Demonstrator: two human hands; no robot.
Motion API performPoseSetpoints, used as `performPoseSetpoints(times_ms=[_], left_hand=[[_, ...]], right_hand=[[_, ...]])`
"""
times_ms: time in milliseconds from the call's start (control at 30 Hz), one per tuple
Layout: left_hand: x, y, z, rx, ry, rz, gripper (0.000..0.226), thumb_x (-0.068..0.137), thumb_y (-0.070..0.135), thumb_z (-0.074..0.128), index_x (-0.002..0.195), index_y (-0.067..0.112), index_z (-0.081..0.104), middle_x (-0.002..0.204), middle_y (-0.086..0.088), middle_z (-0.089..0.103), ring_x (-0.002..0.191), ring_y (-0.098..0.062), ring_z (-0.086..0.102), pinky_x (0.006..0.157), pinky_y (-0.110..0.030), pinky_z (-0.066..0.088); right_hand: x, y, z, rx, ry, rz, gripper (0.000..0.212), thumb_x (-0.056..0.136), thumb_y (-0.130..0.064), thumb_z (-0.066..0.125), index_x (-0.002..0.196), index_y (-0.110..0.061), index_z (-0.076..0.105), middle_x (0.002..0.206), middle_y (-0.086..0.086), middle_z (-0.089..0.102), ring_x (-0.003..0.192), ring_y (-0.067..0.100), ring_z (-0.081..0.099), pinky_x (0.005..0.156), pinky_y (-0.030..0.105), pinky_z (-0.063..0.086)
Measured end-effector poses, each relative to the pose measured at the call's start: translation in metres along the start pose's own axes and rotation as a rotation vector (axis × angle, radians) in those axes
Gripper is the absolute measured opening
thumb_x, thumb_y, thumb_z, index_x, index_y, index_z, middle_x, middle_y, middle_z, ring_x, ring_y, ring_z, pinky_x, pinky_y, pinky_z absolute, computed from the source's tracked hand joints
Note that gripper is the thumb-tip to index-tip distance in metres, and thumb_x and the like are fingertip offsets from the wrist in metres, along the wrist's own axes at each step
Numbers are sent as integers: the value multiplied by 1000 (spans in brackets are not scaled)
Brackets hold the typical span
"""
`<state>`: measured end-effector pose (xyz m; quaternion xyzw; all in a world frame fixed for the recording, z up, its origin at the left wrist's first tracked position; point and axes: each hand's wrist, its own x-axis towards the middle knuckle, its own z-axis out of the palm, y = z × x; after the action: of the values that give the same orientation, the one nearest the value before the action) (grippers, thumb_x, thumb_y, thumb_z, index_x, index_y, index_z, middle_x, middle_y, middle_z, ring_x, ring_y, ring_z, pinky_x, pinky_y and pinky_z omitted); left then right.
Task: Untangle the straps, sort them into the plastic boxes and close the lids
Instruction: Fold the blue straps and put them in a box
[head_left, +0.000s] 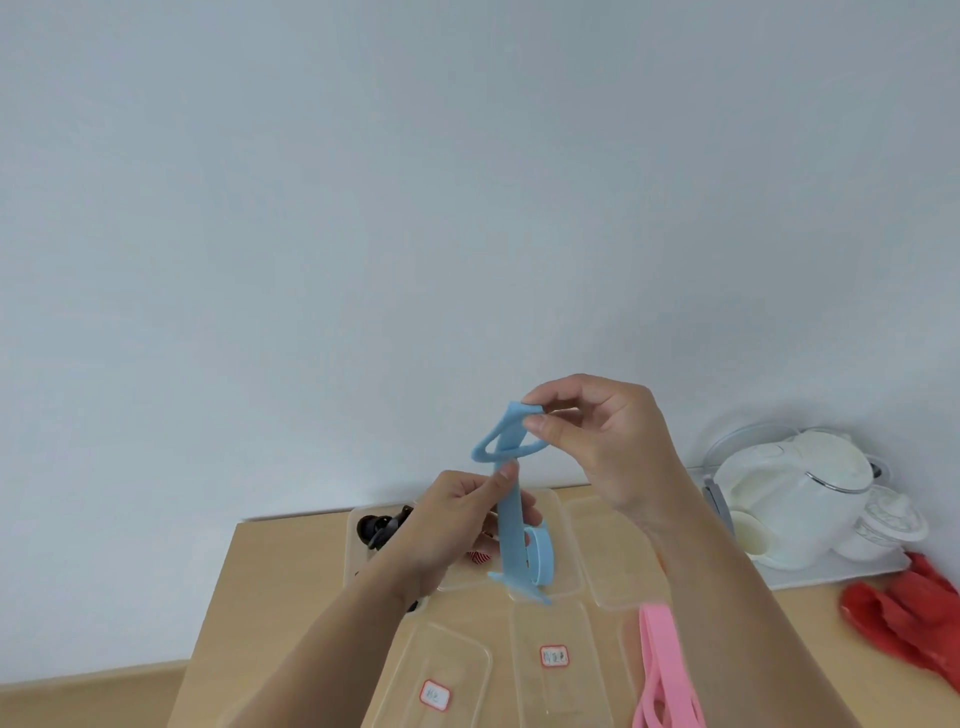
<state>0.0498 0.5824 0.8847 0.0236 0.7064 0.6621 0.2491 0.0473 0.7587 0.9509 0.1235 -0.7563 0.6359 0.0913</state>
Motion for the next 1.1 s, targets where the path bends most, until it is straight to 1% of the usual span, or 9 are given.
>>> performPoseSetpoints(times_ms=[133,267,367,433,533,667,800,933,1100], left_hand=[[4,8,-3,-216,-27,-78,46,107,38,46,107,0,72,102,-17,76,81,-28,72,90,-49,55],[5,18,-12,-460,-190,-85,33,102,24,47,109,4,72,103,-18,68,85,-33,67,97,-62,48],[6,20,-14,-588,-282,-107,52,95,25,34,125,-5,64,113,-27,63,98,-42,64,93,-61,52],[7,21,-13,-630,-288,-118,62,98,36,31,126,-9,63,113,-28,63,96,-43,65,87,-58,56],[5,21,-9,-539,-282,-108,62,102,48,41,123,-6,63,103,-22,65,90,-36,68,80,-50,59],[6,19,-5,-394,-253,-33,42,100,24,61,123,-11,62,109,-23,66,98,-34,69,84,-47,59],[7,18,-5,-358,-154,-40,32,102,16,59,121,-8,66,105,-19,71,95,-29,71,80,-42,62],[6,22,-9,-393,-120,-51,28,103,17,56,120,-4,67,107,-22,74,99,-31,74,83,-42,62],[2,32,-6,-399,-105,-62,26,102,16,58,118,-3,66,114,-22,74,99,-31,74,83,-41,63]], right_hand=[[-11,6,-3,-219,-51,-90,24,84,-5,79,89,-28,77,93,-15,74,101,14,67,93,29,49],[-26,22,-4,-438,-51,-291,30,81,0,81,92,-27,76,96,-21,72,98,14,63,84,29,52],[-36,38,-5,-582,-72,-441,30,81,4,78,94,-23,76,99,-21,71,94,12,60,78,29,52],[-42,44,-4,-618,-81,-488,25,84,2,77,96,-20,77,100,-20,71,93,13,60,78,28,52],[-46,48,-2,-655,-62,-546,21,86,0,75,97,-17,78,103,-16,71,92,14,61,77,27,52],[-47,53,2,-747,-79,-595,28,82,7,76,99,-16,78,104,-11,72,88,17,59,77,27,52],[-50,60,1,-797,-125,-607,27,88,1,71,109,-15,75,113,-9,70,92,18,60,80,29,53],[-61,67,-5,-952,-126,-650,39,89,-1,61,123,-20,62,131,3,56,107,23,60,78,36,56],[-69,81,-9,-1041,-87,-755,47,87,-11,76,130,-21,59,126,8,49,105,28,59,82,40,55]])
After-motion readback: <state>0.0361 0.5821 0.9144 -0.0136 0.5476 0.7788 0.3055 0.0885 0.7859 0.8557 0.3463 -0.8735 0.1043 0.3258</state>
